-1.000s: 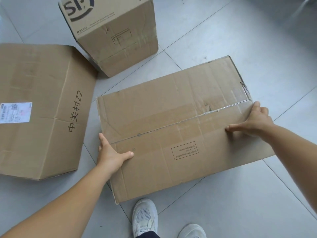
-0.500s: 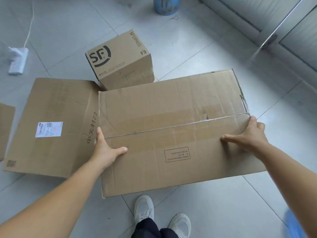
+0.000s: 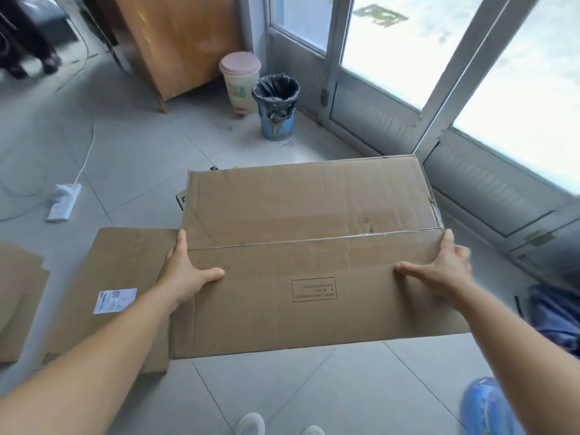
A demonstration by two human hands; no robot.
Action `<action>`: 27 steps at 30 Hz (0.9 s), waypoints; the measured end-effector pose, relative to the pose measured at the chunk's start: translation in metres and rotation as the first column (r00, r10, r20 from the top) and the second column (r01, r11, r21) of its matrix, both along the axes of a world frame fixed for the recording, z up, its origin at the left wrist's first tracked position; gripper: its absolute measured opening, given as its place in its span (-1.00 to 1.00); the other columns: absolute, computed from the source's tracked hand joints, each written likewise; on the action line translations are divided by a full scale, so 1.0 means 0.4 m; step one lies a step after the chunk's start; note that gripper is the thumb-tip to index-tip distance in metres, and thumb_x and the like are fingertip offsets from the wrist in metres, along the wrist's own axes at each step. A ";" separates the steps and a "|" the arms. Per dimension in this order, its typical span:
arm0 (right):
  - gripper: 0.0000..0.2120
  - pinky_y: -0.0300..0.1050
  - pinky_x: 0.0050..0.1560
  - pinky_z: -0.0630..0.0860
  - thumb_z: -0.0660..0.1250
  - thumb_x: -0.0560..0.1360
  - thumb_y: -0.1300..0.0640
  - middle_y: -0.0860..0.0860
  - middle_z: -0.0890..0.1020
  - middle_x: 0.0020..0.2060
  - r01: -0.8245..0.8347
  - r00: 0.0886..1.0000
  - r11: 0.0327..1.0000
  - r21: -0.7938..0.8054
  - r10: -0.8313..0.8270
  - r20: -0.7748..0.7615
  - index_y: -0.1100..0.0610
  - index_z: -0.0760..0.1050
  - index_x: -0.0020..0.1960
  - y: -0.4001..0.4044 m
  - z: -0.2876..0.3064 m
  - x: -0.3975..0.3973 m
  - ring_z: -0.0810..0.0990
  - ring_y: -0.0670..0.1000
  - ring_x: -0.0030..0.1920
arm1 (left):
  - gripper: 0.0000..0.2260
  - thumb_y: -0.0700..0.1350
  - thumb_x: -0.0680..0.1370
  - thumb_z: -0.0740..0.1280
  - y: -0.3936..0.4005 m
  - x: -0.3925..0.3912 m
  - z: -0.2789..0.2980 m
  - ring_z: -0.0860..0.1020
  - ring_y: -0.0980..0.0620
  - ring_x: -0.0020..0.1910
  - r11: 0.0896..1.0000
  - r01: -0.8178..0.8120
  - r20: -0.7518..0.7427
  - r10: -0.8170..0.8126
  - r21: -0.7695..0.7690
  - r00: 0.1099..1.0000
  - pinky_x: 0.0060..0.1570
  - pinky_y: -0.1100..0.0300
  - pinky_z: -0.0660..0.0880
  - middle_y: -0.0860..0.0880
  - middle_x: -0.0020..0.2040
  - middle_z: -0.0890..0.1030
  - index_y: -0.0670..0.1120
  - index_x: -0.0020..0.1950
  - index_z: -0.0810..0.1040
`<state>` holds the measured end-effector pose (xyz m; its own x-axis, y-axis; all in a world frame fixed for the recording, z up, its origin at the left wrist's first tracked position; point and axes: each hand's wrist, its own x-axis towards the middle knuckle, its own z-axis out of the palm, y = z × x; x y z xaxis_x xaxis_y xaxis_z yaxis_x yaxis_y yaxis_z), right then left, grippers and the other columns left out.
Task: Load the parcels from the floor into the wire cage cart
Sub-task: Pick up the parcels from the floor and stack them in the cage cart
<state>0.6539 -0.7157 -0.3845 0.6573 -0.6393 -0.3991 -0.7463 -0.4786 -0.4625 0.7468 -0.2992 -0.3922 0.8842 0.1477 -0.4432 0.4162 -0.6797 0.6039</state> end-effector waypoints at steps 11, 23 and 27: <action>0.21 0.22 0.48 0.12 0.56 0.25 -0.23 0.16 0.08 0.49 0.164 0.983 0.984 -0.072 -0.157 0.097 0.01 -0.16 0.59 0.056 0.304 -0.150 0.10 0.22 0.50 | 0.06 -0.01 0.34 0.57 -0.001 0.043 0.289 0.16 -0.10 0.51 0.977 0.208 0.113 -0.203 -0.037 0.973 0.43 -0.01 0.16 -0.06 0.57 0.10 0.06 0.59 -0.11; 0.21 0.23 0.46 0.16 0.54 0.20 -0.31 0.18 0.11 0.48 0.447 0.882 0.883 -0.142 -0.408 0.238 0.02 -0.10 0.58 0.190 0.638 -0.415 0.15 0.25 0.48 | 0.09 0.03 0.24 0.63 -0.034 0.069 0.606 0.25 -0.08 0.47 0.862 0.497 0.345 -0.439 -0.101 0.830 0.42 0.06 0.22 -0.10 0.53 0.22 -0.01 0.58 0.02; 0.22 0.20 0.46 0.18 0.56 0.17 -0.29 0.14 0.08 0.49 0.541 0.810 0.833 -0.111 -0.481 0.336 0.03 -0.09 0.58 0.225 0.743 -0.524 0.17 0.20 0.49 | 0.04 -0.03 0.28 0.62 -0.078 0.050 0.727 0.28 -0.08 0.46 0.813 0.573 0.407 -0.491 -0.104 0.770 0.44 0.07 0.20 -0.10 0.51 0.25 -0.06 0.58 0.05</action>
